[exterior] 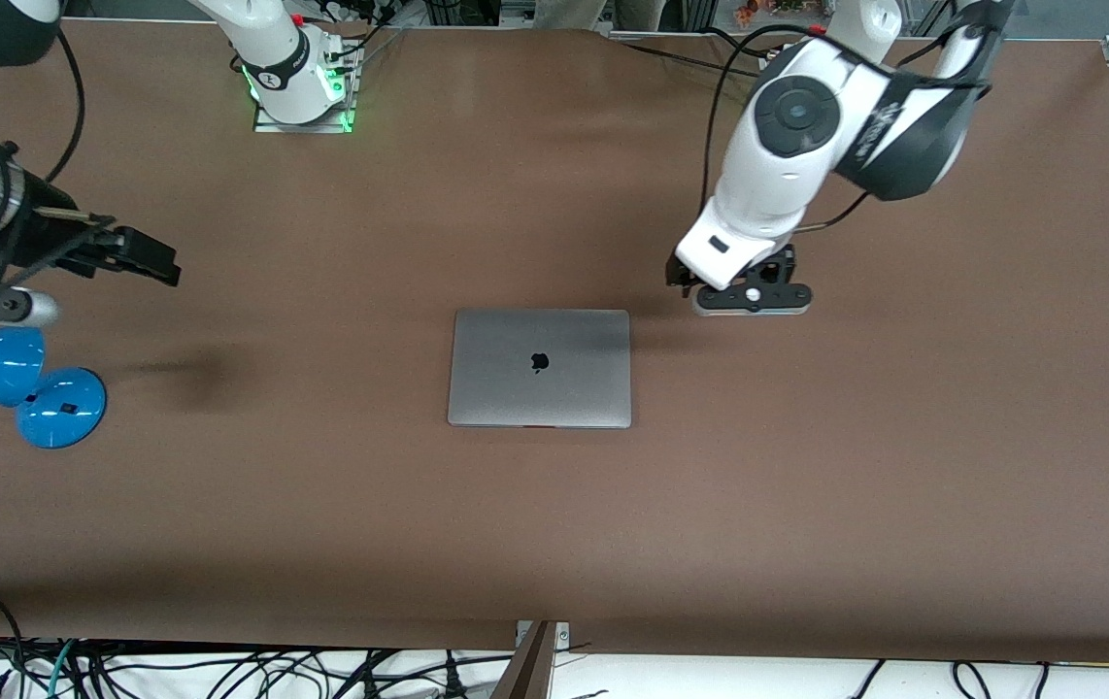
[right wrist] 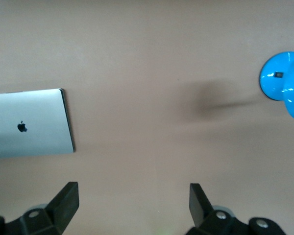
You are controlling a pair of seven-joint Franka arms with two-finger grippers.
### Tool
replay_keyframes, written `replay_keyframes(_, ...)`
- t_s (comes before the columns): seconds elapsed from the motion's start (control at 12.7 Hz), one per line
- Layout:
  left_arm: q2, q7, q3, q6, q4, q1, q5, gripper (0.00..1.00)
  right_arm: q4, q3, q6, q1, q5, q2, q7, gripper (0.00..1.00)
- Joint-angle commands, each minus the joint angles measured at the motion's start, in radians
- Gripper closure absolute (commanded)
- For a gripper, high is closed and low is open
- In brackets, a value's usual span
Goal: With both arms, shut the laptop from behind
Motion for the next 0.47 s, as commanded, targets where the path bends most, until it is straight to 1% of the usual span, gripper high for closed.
replay_keyframes(0.0, -0.077, 0.150, -0.005, -0.133, 0.046, 0.088, -0.050, 0.00, -0.042, 0.023, -0.022, -0.033, -0.047, -0.056, -0.073, 0.00)
replay_keyframes(0.16, -0.079, 0.204, 0.016, -0.240, 0.123, 0.091, -0.049, 0.00, -0.046, 0.025, -0.022, -0.069, -0.055, -0.067, -0.134, 0.00)
replay_keyframes(0.24, -0.082, 0.206, 0.043, -0.266, 0.145, 0.086, -0.052, 0.00, -0.052, 0.023, -0.021, -0.092, -0.055, -0.067, -0.180, 0.00)
replay_keyframes(0.39, -0.101, 0.217, 0.082, -0.271, 0.154, 0.083, -0.055, 0.00, -0.062, 0.023, -0.019, -0.114, -0.058, -0.069, -0.222, 0.00)
